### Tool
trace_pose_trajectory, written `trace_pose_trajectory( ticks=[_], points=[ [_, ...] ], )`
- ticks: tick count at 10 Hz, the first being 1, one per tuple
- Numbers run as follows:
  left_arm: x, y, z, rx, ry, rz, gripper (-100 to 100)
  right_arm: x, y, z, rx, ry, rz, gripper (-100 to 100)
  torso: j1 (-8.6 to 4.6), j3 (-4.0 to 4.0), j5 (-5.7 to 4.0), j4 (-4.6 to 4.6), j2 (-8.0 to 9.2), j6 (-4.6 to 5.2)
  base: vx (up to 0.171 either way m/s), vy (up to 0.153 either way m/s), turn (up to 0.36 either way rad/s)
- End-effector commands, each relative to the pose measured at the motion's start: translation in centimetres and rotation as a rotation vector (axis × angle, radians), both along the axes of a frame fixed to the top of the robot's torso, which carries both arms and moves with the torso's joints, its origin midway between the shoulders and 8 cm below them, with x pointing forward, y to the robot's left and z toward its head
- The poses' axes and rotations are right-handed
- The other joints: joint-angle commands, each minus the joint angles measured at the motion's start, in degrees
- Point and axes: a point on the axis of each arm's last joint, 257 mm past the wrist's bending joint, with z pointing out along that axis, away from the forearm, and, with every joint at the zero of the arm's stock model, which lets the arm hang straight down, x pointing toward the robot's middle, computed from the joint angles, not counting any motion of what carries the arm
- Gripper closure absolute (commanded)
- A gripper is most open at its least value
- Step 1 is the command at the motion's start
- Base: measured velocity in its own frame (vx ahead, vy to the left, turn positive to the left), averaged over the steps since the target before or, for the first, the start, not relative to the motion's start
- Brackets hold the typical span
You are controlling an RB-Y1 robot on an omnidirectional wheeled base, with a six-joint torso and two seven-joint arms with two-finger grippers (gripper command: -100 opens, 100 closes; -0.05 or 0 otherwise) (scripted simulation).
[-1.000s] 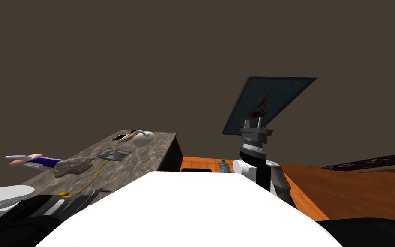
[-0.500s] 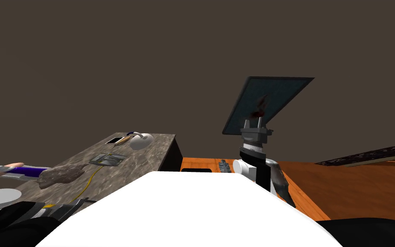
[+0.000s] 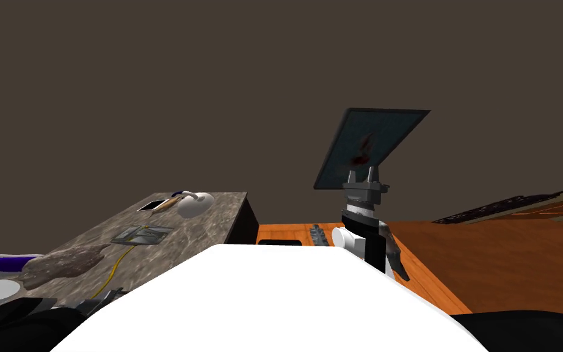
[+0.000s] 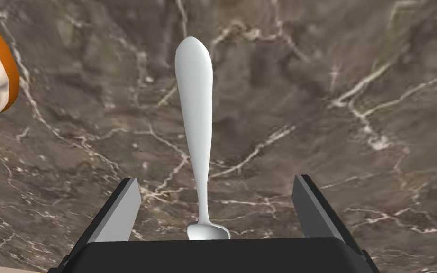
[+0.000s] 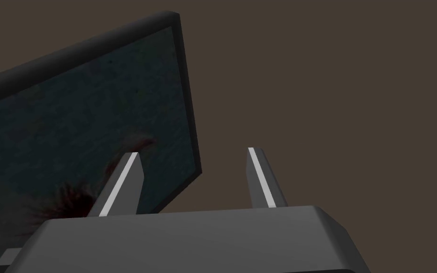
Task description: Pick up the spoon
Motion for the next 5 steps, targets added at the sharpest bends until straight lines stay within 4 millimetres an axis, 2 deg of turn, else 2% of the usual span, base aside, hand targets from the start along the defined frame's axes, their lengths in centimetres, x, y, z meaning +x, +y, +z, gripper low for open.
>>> trace_pose_trajectory(
  ticks=[1,4,5],
  points=[
    [-0.8,-0.3,-0.2,0.003,-0.001,0.020,-100,0.0,0.0,0.0,0.000,0.000,0.000,0,0.00,0.00,0.00,0.00,0.00,0.00,-0.068,0.022,-0.112],
    [-3.3,-1.6,-1.5,0.002,-0.006,0.097,-100,0.0,0.0,0.0,0.000,0.000,0.000,0,-0.01,0.07,0.00,0.03,0.10,-0.01,-0.076,0.020,-0.249],
    [-3.3,-1.6,-1.5,0.002,-0.006,0.097,-100,0.0,0.0,0.0,0.000,0.000,0.000,0,-0.02,0.07,-0.01,0.03,0.09,-0.04,-0.018,-0.018,-0.036]
  ],
)
